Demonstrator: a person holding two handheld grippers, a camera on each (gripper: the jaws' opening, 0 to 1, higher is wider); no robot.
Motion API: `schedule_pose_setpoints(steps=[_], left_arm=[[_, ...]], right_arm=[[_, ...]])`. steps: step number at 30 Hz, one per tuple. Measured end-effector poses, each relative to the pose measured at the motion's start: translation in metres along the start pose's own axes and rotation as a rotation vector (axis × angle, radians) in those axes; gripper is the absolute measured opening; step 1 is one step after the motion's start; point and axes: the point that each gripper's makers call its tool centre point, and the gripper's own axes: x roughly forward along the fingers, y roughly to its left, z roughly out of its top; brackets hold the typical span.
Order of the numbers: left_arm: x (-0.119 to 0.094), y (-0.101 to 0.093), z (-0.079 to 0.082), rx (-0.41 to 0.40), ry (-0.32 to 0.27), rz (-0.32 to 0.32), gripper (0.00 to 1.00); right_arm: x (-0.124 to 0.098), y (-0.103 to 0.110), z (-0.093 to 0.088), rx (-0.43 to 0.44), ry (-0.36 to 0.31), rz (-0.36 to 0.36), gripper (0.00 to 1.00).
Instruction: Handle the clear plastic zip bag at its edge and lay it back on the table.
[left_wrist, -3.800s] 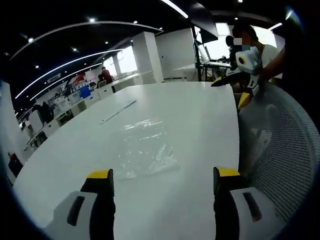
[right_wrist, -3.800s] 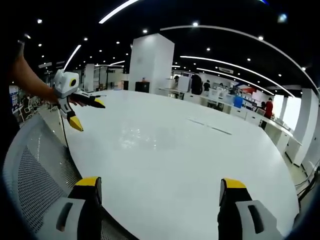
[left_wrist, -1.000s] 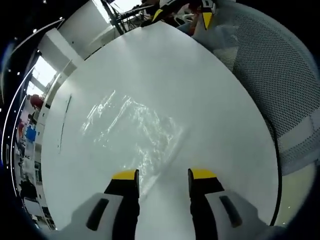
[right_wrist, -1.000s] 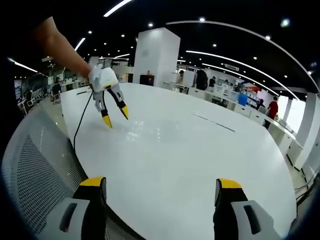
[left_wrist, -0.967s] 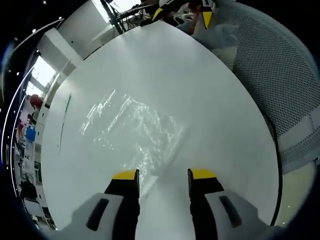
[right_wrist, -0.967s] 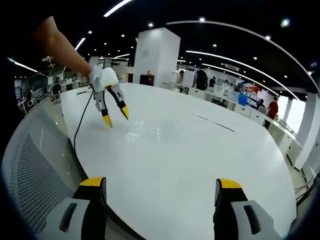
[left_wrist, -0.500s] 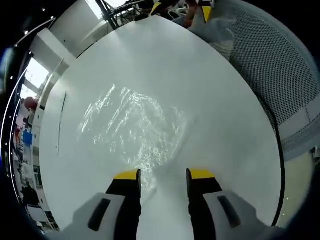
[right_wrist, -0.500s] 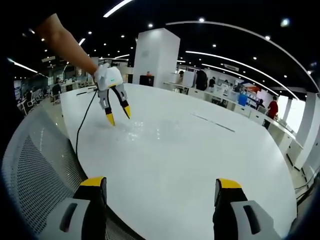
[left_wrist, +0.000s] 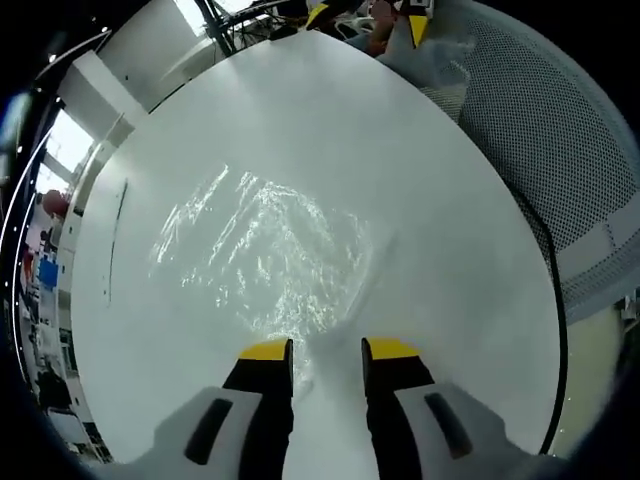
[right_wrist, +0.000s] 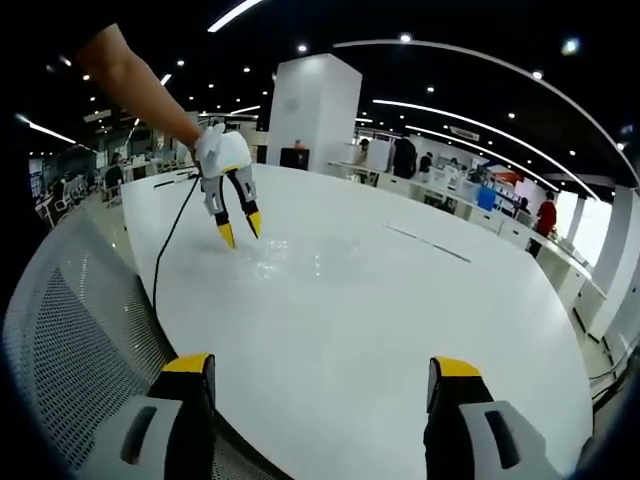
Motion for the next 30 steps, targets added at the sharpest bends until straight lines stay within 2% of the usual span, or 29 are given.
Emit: schedule_pose_setpoints(steps=[5, 8, 10, 14, 18, 23, 30], left_arm=[[0.005, 0.004, 0.001, -0.015, 0.005, -0.009, 0.2], [0.006, 0.004, 0.004, -0.052, -0.012, -0.016, 0.2], [0.008, 0.003, 0.002, -0.044, 0.01, -0.029, 0.17], [0.012, -0.001, -0.006, -0.04, 0.024, -0.051, 0.17], [0.012, 0.001, -0.006, -0.065, 0.014, -0.055, 0.16], [0.013, -0.004, -0.008, -0.086, 0.01, -0.092, 0.11], [0.012, -0.005, -0.002, -0.113, 0.015, -0.128, 0.11]], right_arm=[[0.0, 0.0, -0.001, 0.003, 0.002, 0.002, 0.87], [0.0, 0.0, -0.001, 0.006, 0.003, -0.001, 0.87], [0.0, 0.0, -0.001, 0.009, 0.003, -0.001, 0.87], [0.0, 0.0, -0.002, 0.008, 0.006, 0.0, 0.87], [0.001, 0.001, -0.002, 0.009, 0.009, 0.002, 0.87], [0.001, 0.001, -0.002, 0.008, 0.011, 0.005, 0.87], [0.001, 0.002, -0.003, 0.007, 0.017, 0.009, 0.87]])
